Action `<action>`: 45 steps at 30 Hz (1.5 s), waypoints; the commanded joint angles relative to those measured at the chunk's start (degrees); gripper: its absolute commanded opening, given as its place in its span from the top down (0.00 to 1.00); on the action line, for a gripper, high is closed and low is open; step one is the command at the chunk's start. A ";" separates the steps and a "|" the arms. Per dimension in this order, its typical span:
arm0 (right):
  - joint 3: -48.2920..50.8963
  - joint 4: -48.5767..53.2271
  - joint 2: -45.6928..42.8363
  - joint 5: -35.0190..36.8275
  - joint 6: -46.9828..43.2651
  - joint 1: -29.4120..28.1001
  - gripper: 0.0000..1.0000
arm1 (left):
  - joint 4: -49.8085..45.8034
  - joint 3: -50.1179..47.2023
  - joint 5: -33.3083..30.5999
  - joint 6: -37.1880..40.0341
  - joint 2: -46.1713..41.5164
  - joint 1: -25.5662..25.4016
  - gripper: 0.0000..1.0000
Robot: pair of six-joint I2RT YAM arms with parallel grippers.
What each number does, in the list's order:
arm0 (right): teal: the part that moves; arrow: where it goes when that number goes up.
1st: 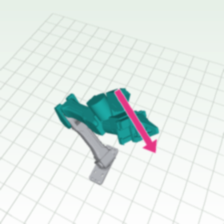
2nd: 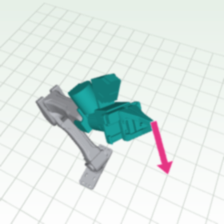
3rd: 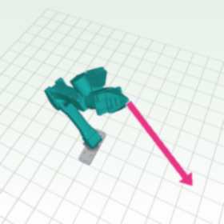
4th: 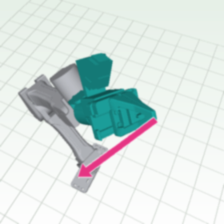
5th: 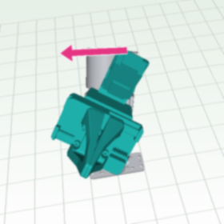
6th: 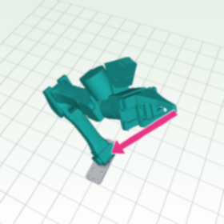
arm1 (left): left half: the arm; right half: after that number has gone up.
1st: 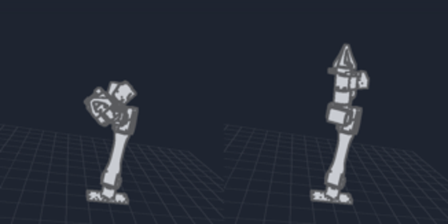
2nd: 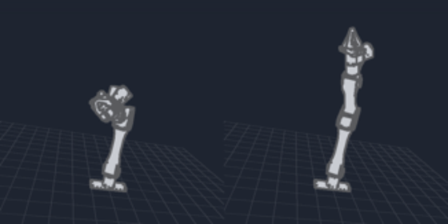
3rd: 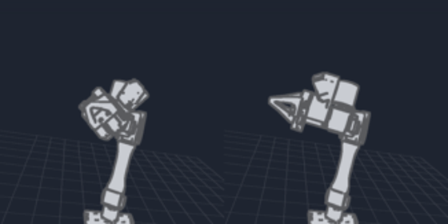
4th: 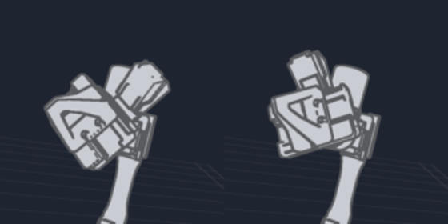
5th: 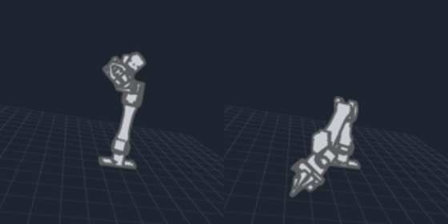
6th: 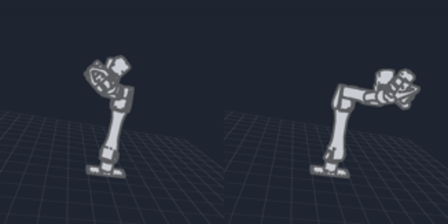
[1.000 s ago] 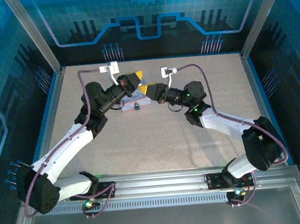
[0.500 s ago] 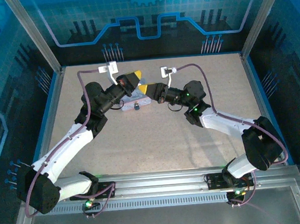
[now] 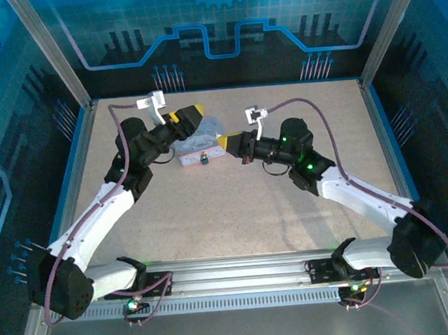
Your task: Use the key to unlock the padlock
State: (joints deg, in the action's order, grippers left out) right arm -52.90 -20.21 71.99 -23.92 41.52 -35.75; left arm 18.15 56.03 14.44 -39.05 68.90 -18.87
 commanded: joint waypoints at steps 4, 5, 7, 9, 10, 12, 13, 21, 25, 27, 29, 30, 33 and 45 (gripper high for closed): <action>1.77 22.86 -7.70 10.26 -19.68 -1.21 1.00 | -8.93 4.69 2.17 5.05 3.80 2.50 0.29; 2.19 23.67 -8.85 10.98 -21.66 -1.23 1.00 | -10.43 5.53 2.37 5.77 4.70 2.53 0.30; 5.07 24.33 -11.17 12.37 -24.48 -1.21 1.00 | -11.97 7.21 4.35 6.11 6.58 2.53 0.30; 6.97 23.84 -13.60 13.38 -26.77 -1.26 1.00 | -12.20 8.35 7.23 4.85 7.87 2.48 0.31; 7.85 23.28 -14.79 13.72 -27.90 -1.29 1.00 | -11.43 8.39 8.95 3.84 8.37 2.45 0.32; 9.39 22.41 -16.70 14.01 -30.23 -1.34 1.00 | -10.79 8.33 11.21 1.98 9.00 2.44 0.32; 9.85 22.41 -17.62 14.24 -31.52 -1.43 1.00 | -10.79 8.38 12.21 1.06 9.33 2.34 0.32; 7.24 32.23 -18.82 21.89 -43.42 -4.88 1.00 | -22.66 14.20 11.68 5.58 15.49 2.26 0.28; 6.57 34.27 -18.65 24.06 -44.46 -6.11 1.00 | -30.43 21.45 8.43 10.68 23.34 2.24 0.27; 6.46 34.53 -18.72 24.61 -44.27 -6.57 1.00 | -32.94 24.79 5.69 12.27 27.18 2.26 0.26; 6.46 34.83 -18.81 25.34 -44.17 -7.18 1.00 | -35.55 28.46 3.23 13.59 31.32 2.22 0.25; 6.28 35.25 -18.72 25.79 -44.22 -7.41 1.00 | -36.43 30.22 2.23 14.05 33.50 2.24 0.25; 5.65 36.85 -18.55 26.58 -44.44 -7.77 1.00 | -38.65 35.32 1.22 14.37 39.39 2.18 0.25; 6.46 38.30 -20.08 28.76 -43.46 -8.12 1.00 | -45.32 48.84 -0.55 16.83 53.87 0.16 0.23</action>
State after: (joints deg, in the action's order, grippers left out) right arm -45.50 17.08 52.99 3.33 -2.00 -42.87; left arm -23.75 102.19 14.92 -24.01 121.27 -17.80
